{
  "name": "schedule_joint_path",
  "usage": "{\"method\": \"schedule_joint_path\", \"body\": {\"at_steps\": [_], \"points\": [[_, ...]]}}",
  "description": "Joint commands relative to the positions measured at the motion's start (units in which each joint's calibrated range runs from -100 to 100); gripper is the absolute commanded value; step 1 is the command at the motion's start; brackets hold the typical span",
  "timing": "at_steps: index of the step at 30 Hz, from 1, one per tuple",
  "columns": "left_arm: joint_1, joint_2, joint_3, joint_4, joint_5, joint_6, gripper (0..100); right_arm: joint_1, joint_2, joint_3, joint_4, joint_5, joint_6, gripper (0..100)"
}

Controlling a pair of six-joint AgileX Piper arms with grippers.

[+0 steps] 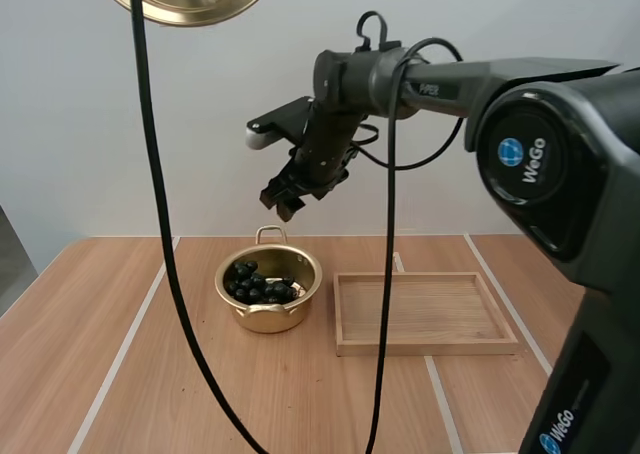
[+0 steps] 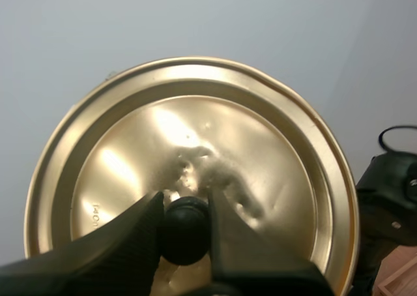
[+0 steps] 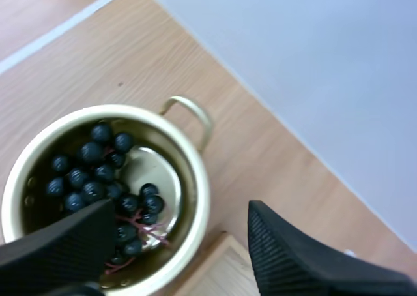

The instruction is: Open the pot, put the grape inside, and close it

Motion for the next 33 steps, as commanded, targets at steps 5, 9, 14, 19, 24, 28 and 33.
{"method": "schedule_joint_path", "body": {"at_steps": [5, 9, 14, 19, 24, 28, 33], "points": [[-0.17, -0.35, -0.36, -3.41, -1.11, -1.12, 0, -5.84, -7.72, -0.14, -0.59, 3.59, 0.90, 91], [-0.17, -0.35, -0.36, -6.75, 2.44, -1.12, 0, -9.46, -10.86, -0.14, 0.08, 6.94, 0.90, 84], [-0.17, 1.07, -0.36, -9.61, 6.20, -1.12, 0, -13.63, -14.98, 0.88, 3.14, 7.62, 0.90, 54], [-0.17, 2.45, 0.73, -10.08, 6.40, -1.12, 0, -16.40, -18.95, 3.23, 3.25, 7.21, 0.90, 0], [-0.17, 3.79, 4.91, -10.08, 6.24, -1.12, 0, -17.70, -22.63, 6.47, 3.25, 6.82, 0.90, 0], [-0.17, 5.37, 9.43, -10.19, 5.05, -1.12, 0, -17.73, -25.84, 9.66, 3.37, 4.27, 0.99, 0], [-0.17, 7.47, 16.39, -10.32, -0.39, -1.12, 0, -17.73, -29.65, 13.44, 4.38, -0.61, 1.34, 0]]}}
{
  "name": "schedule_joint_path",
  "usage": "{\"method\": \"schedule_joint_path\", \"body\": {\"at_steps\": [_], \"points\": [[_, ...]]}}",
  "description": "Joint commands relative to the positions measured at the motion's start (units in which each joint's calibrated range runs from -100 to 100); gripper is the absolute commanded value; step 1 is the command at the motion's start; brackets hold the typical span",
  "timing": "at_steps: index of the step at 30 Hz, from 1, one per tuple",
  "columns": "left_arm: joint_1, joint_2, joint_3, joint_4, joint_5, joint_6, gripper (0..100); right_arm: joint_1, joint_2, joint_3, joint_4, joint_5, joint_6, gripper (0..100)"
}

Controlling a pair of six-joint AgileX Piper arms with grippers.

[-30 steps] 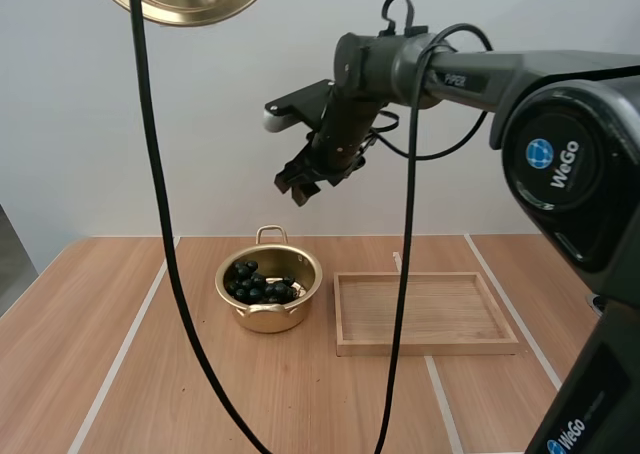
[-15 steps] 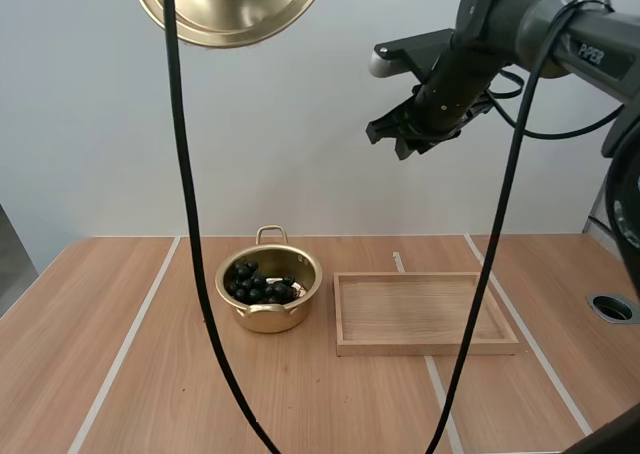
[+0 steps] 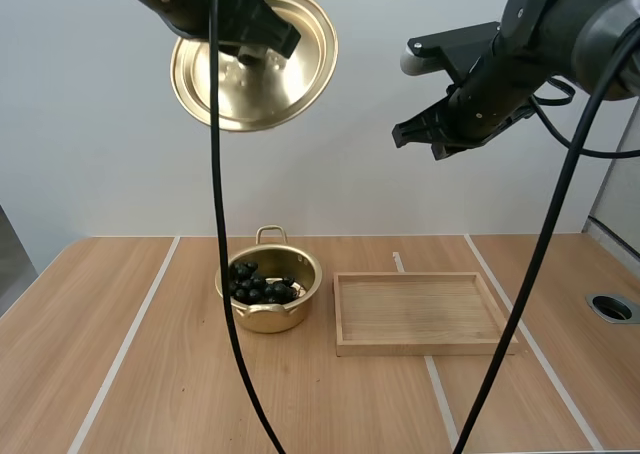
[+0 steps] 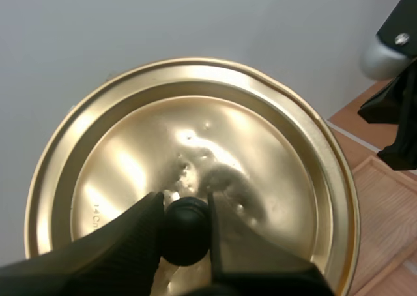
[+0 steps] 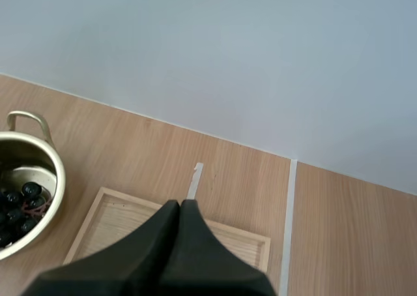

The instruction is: Open the pot, put the grape inside, and close it

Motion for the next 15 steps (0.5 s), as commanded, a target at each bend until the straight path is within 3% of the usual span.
{"method": "schedule_joint_path", "body": {"at_steps": [1, 15], "points": [[-0.17, 1.28, 4.22, -1.01, -5.98, -0.74, 0, -0.26, -2.77, 1.70, 1.14, -2.96, 0.23, 0], [-0.17, 6.47, 26.03, -1.11, -28.40, -0.40, 0, -0.43, -5.21, 1.98, -0.16, -3.94, 2.36, 0]]}}
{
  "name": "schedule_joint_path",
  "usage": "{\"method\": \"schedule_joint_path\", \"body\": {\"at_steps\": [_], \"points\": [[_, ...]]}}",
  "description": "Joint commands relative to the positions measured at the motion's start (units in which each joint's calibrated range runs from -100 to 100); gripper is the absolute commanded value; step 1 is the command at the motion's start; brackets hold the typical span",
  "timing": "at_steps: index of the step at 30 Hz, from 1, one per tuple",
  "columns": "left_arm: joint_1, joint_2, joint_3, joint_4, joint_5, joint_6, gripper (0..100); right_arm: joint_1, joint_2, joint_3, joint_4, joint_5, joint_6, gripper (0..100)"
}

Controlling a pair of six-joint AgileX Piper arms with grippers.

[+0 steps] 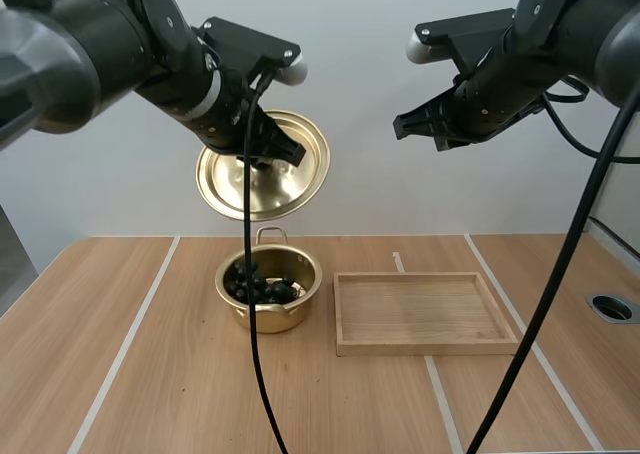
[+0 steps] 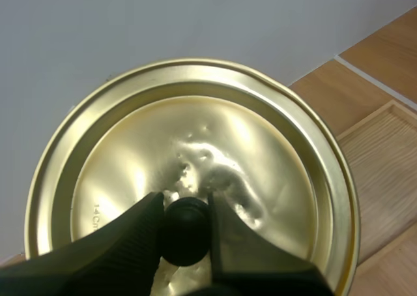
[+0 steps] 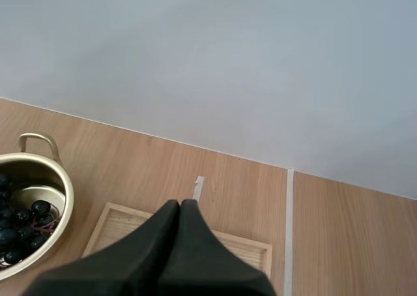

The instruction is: Open the pot, put the grape inside, and close it

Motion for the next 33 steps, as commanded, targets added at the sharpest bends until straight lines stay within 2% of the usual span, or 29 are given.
{"method": "schedule_joint_path", "body": {"at_steps": [1, 10, 20, 33], "points": [[-0.17, 0.82, 4.39, -1.00, -8.96, -0.40, 0, -0.39, -1.21, 0.26, -0.59, -1.26, 0.45, 0], [-0.17, 6.07, 13.57, -1.12, -22.55, -0.26, 0, -0.39, -1.68, 0.26, -0.19, -1.41, 0.45, 0], [-0.17, 15.34, 13.99, -1.12, -26.02, 0.14, 0, -0.39, -1.68, 0.26, 0.47, -1.41, 0.45, 0], [-0.17, 20.87, 13.74, -1.23, -29.20, 0.51, 0, -0.39, -1.68, 0.26, 0.47, -1.41, 0.45, 0]]}}
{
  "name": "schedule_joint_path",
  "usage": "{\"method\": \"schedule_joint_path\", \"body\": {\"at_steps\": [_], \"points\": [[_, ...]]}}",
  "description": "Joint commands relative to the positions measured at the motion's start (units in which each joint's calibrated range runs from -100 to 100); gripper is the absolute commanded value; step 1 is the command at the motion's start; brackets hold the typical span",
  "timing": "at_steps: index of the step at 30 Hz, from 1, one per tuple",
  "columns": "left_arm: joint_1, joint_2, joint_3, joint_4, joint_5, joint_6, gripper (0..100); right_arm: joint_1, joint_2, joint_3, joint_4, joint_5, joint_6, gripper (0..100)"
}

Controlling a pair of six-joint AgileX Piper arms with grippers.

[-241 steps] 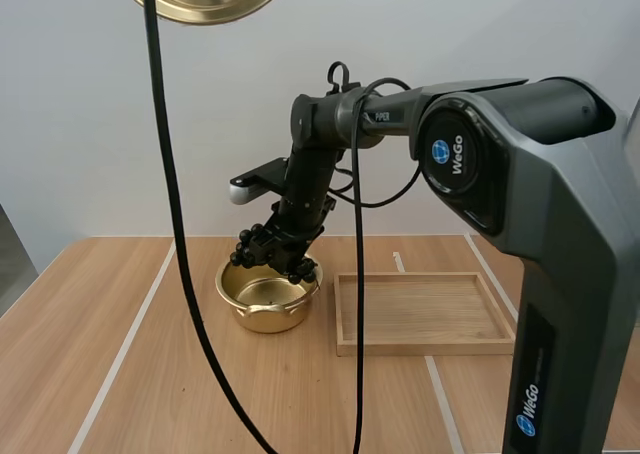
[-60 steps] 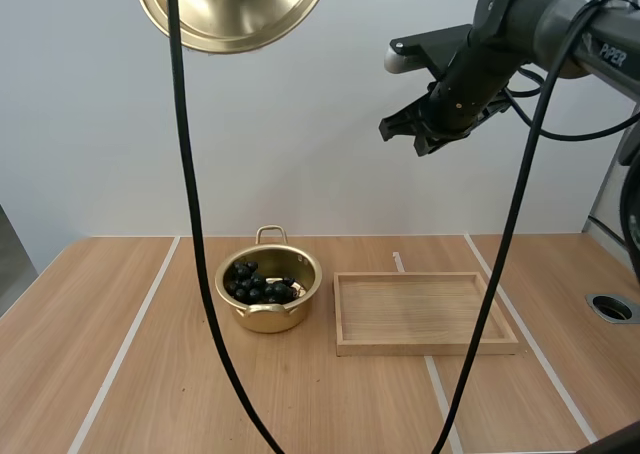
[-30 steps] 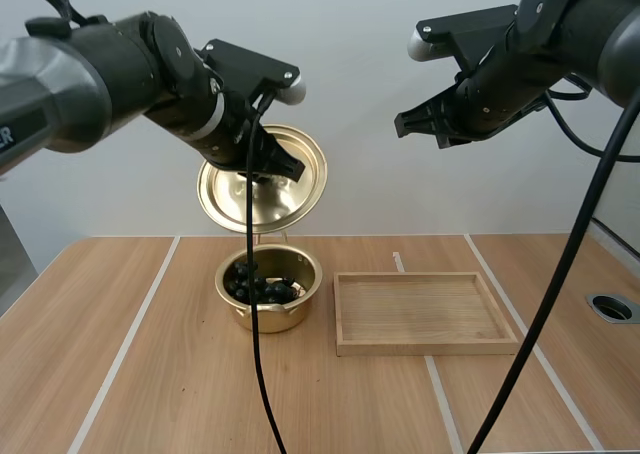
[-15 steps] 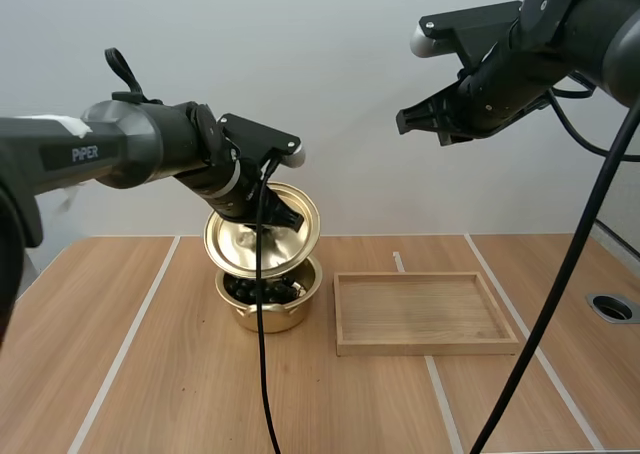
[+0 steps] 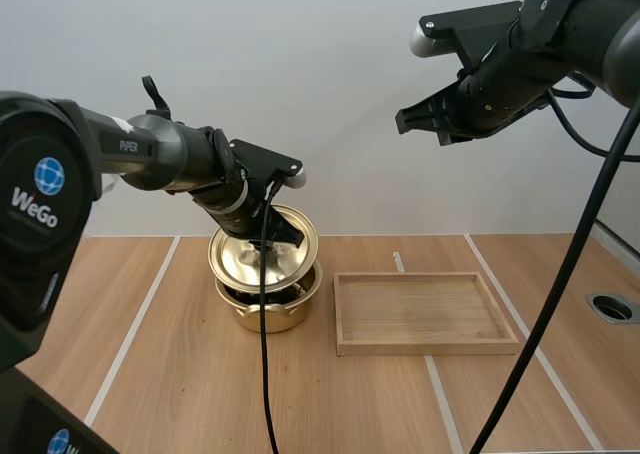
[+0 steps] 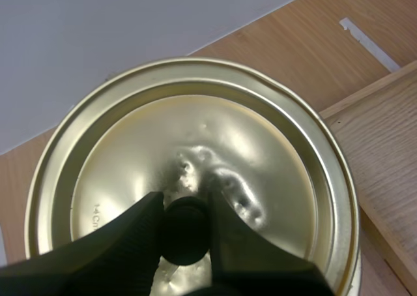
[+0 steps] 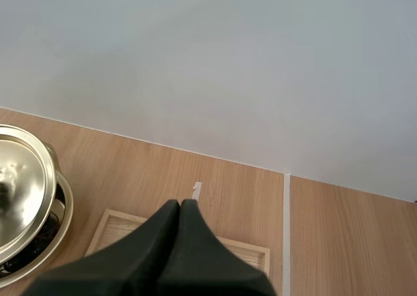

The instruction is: Open the pot, put the grape inside, and close it

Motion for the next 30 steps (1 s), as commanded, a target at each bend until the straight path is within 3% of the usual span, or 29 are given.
{"method": "schedule_joint_path", "body": {"at_steps": [1, 30], "points": [[-0.17, 0.50, -0.26, -1.11, -1.21, 0.19, 0, -0.12, -0.84, 0.26, 0.30, -0.85, 0.14, 0], [-0.17, 1.17, -0.42, -1.32, 4.93, 3.50, 0, -0.12, -0.84, 0.26, 2.21, -1.07, 0.14, 0]]}}
